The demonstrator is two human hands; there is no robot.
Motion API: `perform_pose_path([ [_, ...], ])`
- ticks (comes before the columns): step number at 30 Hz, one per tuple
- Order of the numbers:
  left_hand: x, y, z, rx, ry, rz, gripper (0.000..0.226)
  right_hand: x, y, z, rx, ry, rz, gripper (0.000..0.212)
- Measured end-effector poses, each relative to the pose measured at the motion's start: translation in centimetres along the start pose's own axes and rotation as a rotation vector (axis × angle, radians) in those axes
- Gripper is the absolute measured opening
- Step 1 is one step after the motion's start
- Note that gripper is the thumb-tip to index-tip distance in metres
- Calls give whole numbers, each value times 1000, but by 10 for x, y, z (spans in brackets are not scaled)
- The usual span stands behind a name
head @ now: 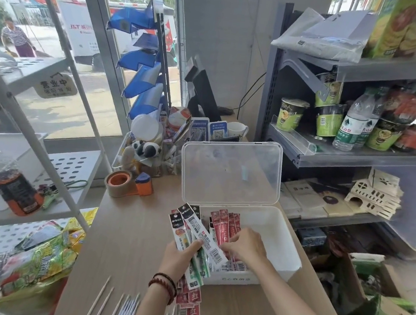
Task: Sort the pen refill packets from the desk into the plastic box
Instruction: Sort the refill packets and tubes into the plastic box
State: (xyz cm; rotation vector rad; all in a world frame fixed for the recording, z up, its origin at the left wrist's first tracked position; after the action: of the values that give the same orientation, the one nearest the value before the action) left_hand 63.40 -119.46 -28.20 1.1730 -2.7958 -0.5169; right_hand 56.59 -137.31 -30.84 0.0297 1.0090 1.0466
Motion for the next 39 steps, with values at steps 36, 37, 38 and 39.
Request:
perform_pose_path([
  [36,5,-4,-5,45,-141,64,18,-9,44,28,-459,-402,272,42],
  [37,5,-3,-5,57,-133,57,17,-7,43,28,-460,-421,248,41],
  [38,4,-3,-4,65,-117,45,16,-6,41,26,-456,-448,201,38],
  [39,4,-3,-3,69,-99,31,15,-6,39,23,-442,-474,136,36],
])
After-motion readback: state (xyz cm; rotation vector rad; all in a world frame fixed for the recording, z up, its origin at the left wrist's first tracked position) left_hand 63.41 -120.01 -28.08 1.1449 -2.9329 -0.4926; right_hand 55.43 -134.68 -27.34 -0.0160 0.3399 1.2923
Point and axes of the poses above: each hand's wrist, its own y-axis away from the middle knuckle, its own x-axis out of the palm, z = x × y, the point moved 6 cm from there along -y, towards the middle knuckle, and after that the axes turned 12 degrees about z, right-handed, at the moved point
